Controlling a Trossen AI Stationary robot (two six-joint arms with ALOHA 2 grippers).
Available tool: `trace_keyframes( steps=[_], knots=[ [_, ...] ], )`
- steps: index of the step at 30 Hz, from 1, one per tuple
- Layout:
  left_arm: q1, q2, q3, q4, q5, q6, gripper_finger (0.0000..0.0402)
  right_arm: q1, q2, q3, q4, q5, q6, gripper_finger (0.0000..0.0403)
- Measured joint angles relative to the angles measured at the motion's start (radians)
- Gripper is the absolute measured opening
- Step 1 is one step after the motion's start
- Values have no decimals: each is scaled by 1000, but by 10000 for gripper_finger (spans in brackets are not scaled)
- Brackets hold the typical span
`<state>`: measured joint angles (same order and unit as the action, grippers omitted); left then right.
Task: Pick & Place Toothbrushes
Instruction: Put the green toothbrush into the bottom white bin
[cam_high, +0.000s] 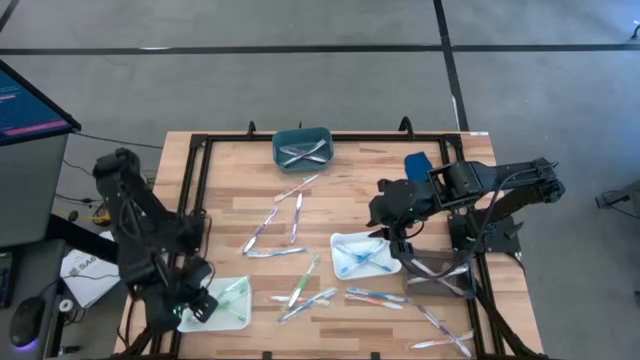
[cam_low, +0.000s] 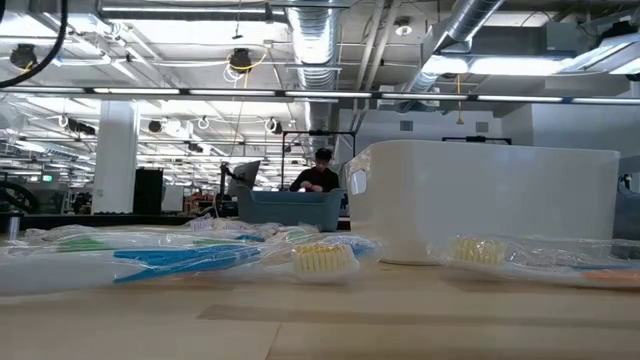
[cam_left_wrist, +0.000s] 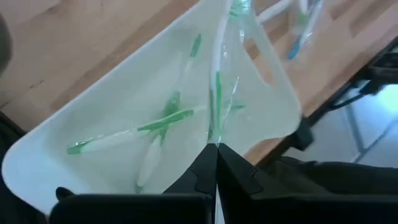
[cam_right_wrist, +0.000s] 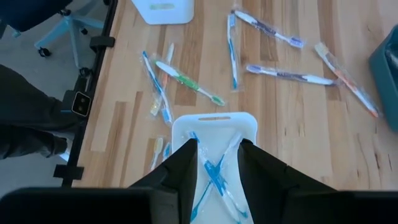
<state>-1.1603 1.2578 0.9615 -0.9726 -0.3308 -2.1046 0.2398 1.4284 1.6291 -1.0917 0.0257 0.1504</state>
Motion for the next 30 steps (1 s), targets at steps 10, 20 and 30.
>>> trace_keyframes(
  steps=[10, 20, 30],
  knots=[
    [-88, 127, -20, -6, -3, 4, 0, 0, 0, 0, 61, 0, -1, 109],
    [-123, 110, -11, 2, -149, 33, 0, 0, 0, 0, 55, 0, 5, 109],
    [-126, 110, -2, 33, -165, 51, 0, 0, 0, 0, 54, 0, 8, 109]
  ],
)
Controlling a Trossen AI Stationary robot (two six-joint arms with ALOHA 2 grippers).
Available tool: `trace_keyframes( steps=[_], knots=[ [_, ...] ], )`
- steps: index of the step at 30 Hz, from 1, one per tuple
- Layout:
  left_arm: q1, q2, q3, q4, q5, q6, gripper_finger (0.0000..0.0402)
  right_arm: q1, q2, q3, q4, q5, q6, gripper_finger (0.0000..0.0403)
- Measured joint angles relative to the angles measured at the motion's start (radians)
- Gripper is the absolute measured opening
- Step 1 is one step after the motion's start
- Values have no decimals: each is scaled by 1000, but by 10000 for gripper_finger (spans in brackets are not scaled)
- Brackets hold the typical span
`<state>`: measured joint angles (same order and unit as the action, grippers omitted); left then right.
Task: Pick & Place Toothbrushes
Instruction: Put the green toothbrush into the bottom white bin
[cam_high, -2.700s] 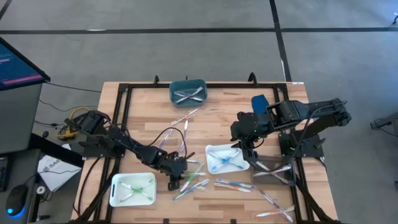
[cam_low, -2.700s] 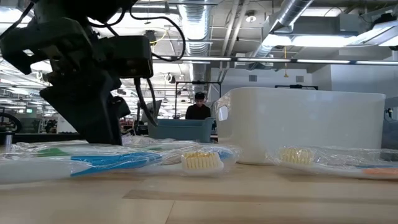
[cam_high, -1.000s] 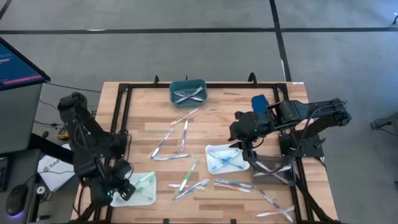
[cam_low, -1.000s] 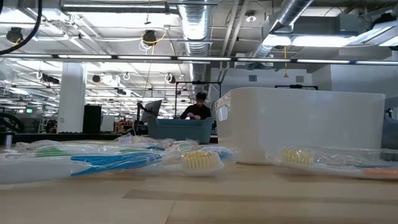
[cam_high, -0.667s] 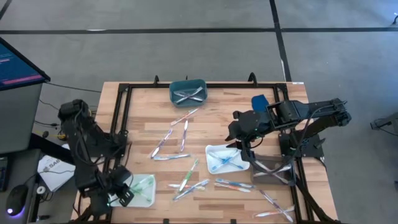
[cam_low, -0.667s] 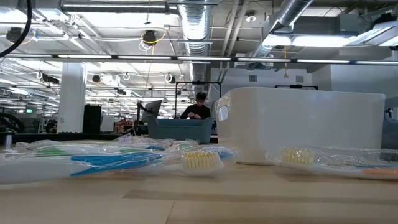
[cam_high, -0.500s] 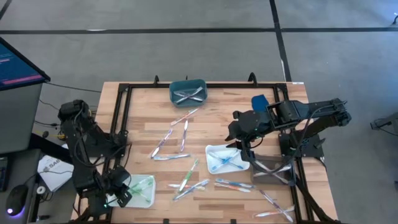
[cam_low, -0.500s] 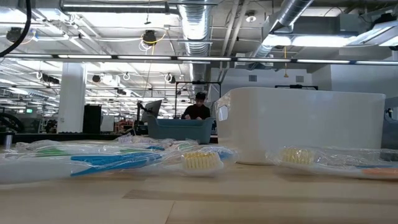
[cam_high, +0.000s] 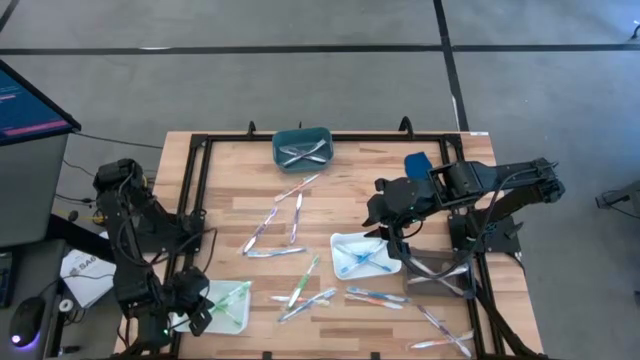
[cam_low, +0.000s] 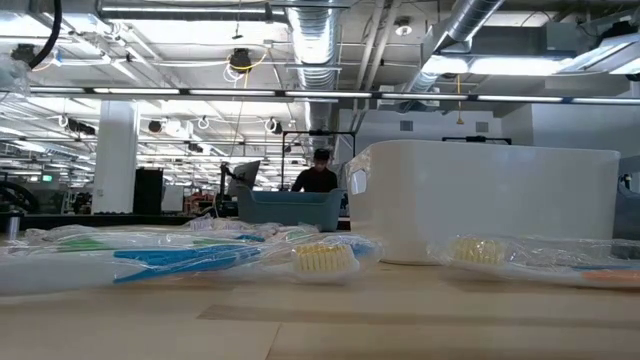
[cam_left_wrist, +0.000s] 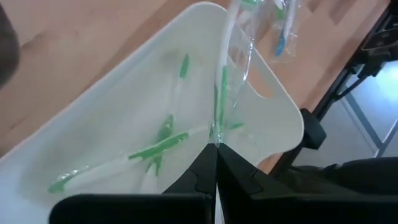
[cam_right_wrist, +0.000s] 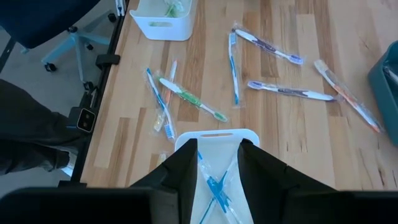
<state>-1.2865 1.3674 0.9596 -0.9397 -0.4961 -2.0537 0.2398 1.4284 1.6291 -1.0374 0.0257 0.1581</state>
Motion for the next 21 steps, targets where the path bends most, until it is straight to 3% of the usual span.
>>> trace_keyframes(
  steps=[7, 15, 21],
  knots=[
    [-16, 0, -9, -2, 101, 4, 0, 0, 0, 0, 0, 0, 0, 109],
    [-10, 0, -45, 7, 111, 7, 0, 0, 0, 0, 3, 0, 0, 109],
    [-10, 0, -72, 31, 187, 37, 0, 0, 0, 0, 6, 0, 0, 109]
  ],
)
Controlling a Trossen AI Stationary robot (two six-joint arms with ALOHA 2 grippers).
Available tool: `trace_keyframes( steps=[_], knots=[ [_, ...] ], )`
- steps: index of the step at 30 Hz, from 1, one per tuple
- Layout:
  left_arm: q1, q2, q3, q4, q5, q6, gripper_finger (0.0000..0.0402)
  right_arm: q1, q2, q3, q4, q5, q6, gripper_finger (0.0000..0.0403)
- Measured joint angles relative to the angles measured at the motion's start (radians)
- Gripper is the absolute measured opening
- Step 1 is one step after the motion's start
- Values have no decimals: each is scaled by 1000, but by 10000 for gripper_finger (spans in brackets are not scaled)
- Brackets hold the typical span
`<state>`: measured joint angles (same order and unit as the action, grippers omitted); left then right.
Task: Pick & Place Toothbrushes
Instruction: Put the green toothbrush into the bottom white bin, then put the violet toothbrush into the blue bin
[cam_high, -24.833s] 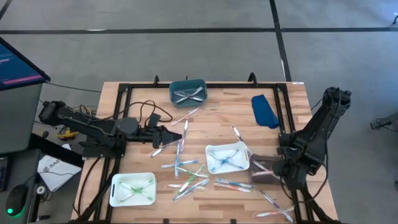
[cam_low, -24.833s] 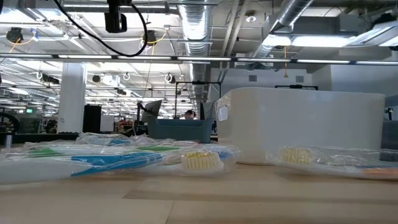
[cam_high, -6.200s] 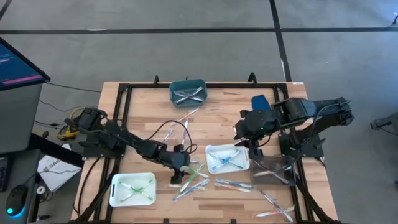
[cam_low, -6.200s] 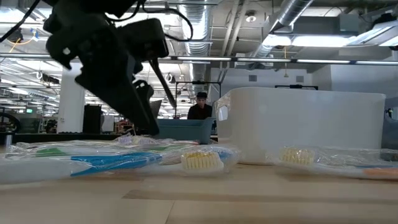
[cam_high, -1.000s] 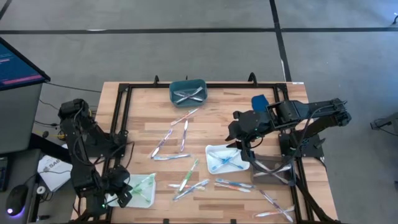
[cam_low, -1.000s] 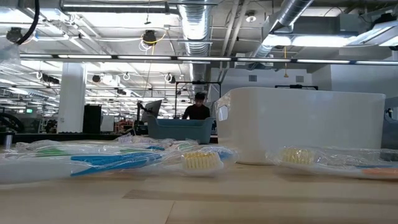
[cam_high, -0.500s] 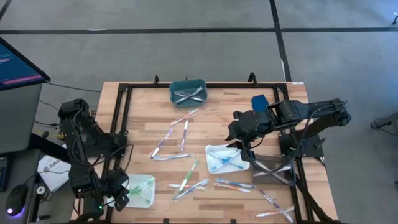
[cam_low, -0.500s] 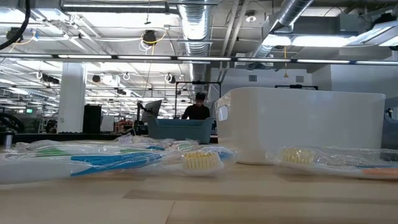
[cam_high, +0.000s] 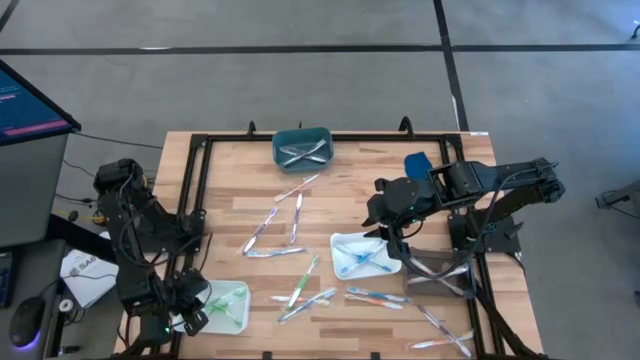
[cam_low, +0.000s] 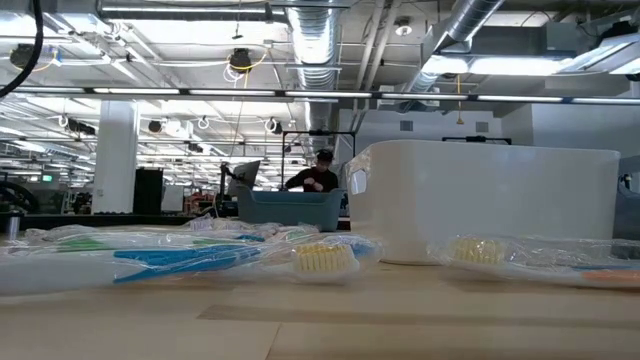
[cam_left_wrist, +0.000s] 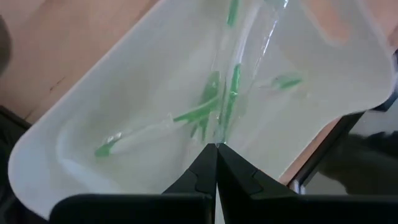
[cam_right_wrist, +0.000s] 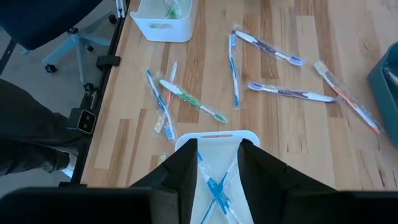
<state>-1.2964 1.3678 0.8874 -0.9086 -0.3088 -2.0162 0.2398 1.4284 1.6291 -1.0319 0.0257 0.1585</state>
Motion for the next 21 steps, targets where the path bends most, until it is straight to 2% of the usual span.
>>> trace_keyframes(
  steps=[9, 13, 21],
  knots=[
    [0, 0, -12, 9, 11, 52, 0, 0, 0, 0, 0, 0, 0, 109],
    [0, 0, -55, 78, 10, 52, 6, 0, 0, 0, 0, 0, 0, 109],
    [2, -1, -83, 130, 45, 19, 50, 0, 0, 0, -5, 0, 0, 109]
  ],
)
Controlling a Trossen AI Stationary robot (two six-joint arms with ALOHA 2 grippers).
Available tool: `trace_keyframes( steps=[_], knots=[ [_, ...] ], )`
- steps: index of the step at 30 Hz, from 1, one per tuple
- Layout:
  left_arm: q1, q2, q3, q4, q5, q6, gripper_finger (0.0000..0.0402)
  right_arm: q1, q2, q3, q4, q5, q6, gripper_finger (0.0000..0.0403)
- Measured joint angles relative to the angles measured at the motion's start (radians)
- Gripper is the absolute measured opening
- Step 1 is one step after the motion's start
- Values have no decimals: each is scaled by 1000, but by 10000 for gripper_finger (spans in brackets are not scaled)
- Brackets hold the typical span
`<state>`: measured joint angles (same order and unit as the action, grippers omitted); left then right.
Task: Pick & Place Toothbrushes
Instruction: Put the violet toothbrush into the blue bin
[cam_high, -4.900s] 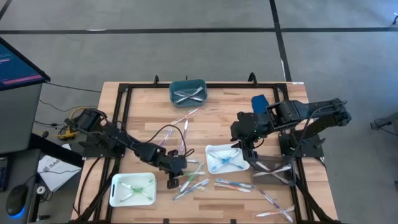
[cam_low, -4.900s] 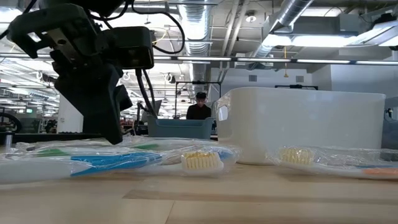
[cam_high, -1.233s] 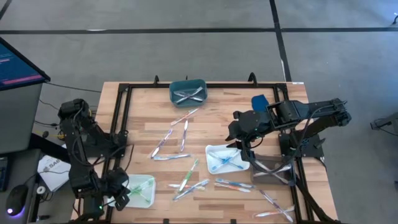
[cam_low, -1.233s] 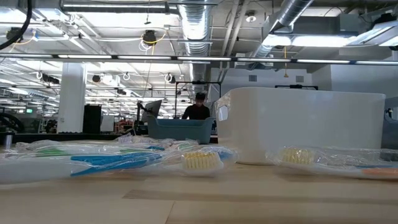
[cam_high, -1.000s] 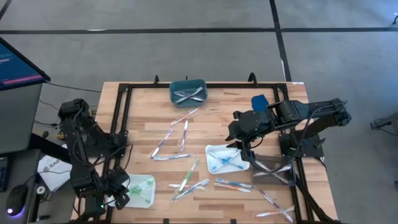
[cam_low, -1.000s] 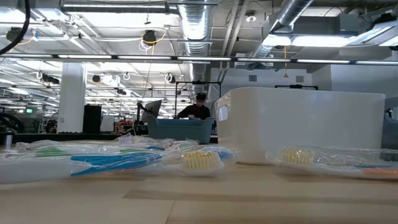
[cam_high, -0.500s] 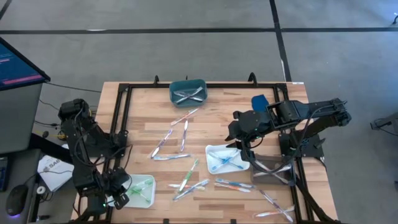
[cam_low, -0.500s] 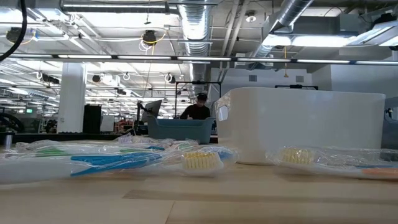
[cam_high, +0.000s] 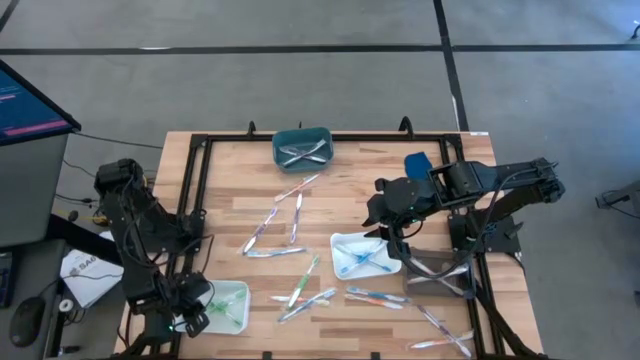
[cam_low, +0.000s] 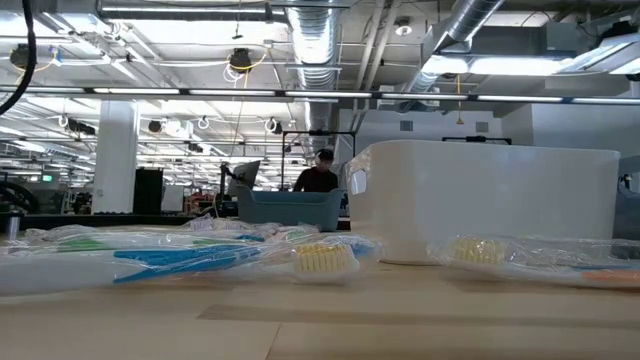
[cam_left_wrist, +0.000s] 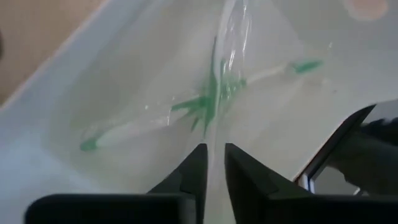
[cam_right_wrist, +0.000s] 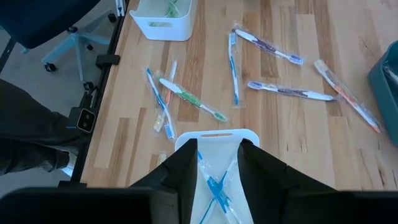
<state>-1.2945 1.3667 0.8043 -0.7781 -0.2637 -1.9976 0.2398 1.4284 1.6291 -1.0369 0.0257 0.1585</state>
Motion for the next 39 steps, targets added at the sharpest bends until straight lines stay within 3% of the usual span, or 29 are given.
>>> trace_keyframes(
  steps=[5, 9, 15, 23, 28, 33, 39],
  knots=[
    [0, -47, 0, 1, 47, -4, 88, 0, 0, 0, -1, 0, 0, 109],
    [0, -119, 0, -3, -16, -8, 98, 0, 0, 0, 4, 0, 0, 109],
    [20, -223, 0, -10, -298, -31, 93, -7, 0, 0, 27, 0, -5, 109],
    [150, -301, 0, -6, -733, 56, 90, -32, 0, 0, 29, 1, -8, 109],
    [268, -312, 0, -6, -882, 170, 90, -34, 0, 0, 29, 0, -8, 109],
    [419, -312, 0, -6, -826, 221, 90, -34, 0, 0, 29, 0, -1, 109],
    [694, -312, -27, -8, -462, 428, 90, -45, 0, 0, 37, 0, -1, 109]
  ],
)
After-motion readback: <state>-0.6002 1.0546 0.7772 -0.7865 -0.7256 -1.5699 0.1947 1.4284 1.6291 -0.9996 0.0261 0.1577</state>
